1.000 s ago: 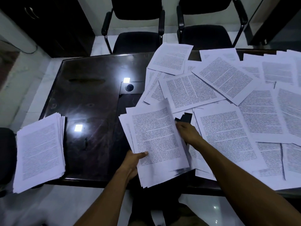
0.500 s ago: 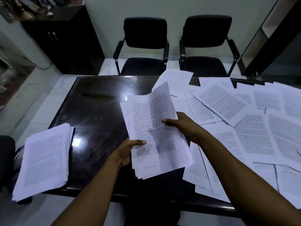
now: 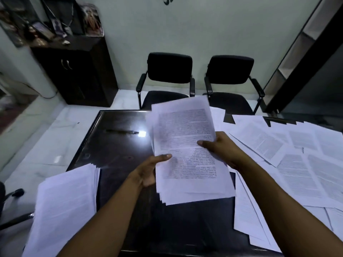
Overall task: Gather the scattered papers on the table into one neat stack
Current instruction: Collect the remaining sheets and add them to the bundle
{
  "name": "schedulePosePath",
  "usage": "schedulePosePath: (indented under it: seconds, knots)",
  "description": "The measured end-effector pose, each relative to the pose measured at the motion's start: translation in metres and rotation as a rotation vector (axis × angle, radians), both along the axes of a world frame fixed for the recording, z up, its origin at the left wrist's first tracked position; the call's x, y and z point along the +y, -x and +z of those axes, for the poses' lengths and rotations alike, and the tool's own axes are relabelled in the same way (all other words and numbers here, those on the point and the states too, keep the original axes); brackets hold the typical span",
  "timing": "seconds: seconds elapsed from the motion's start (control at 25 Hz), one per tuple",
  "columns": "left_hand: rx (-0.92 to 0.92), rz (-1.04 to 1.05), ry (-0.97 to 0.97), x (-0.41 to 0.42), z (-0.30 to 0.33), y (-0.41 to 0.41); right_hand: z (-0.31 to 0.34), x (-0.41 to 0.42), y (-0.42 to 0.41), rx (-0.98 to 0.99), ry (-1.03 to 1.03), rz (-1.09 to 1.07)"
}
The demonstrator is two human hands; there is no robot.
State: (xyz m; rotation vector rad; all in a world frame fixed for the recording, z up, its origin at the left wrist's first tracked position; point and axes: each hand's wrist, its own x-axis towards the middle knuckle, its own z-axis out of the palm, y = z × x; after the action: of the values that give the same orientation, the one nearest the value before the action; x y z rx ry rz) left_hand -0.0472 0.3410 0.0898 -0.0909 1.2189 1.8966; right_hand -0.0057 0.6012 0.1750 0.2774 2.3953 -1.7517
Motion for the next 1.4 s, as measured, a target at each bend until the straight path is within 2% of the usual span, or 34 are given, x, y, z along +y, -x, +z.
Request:
schedulePosePath:
  seconds: [0.08,0.16,0.28,0.44,0.56,0.64,0.8,0.92,1.04,1.12,1.2,1.4]
  knots:
    - [-0.038,0.123,-0.097,-0.018,-0.001,0.012,0.025,-0.016,0.009,0.122,0.038,-0.208]
    - [-0.064,0.282,-0.267,-0.024,0.003,0.024,0.054,-0.033,0.015,0.309,0.165,-0.375]
    - [-0.022,0.431,-0.481,-0.01,0.029,0.037,0.083,-0.065,0.021,0.511,0.318,-0.432]
    - [-0.125,0.467,-0.711,0.012,0.076,0.059,0.093,-0.091,0.028,0.499,0.217,-0.443]
    - [-0.192,0.466,-0.741,0.019,0.089,0.066,0.094,-0.092,0.027,0.458,0.172,-0.412]
    - [-0.138,0.488,-0.7,0.024,0.094,0.063,0.093,-0.088,0.026,0.461,0.161,-0.419]
    - [0.052,0.571,-0.489,0.014,0.1,0.057,0.1,-0.065,0.03,0.45,0.226,-0.463]
    - [0.167,0.486,-0.377,-0.022,0.108,0.069,0.104,-0.038,0.043,0.334,0.326,-0.403]
    - [0.341,0.349,0.004,-0.035,0.127,0.07,0.091,-0.038,0.057,0.209,0.363,-0.247]
    - [0.413,0.271,0.153,-0.031,0.126,0.064,0.075,-0.05,0.066,0.156,0.388,-0.181]
    - [0.428,0.314,0.216,-0.038,0.106,0.059,0.057,-0.068,0.074,0.105,0.419,-0.155]
    - [0.26,0.513,0.356,-0.099,0.047,0.037,-0.007,-0.12,0.082,0.018,0.231,-0.076]
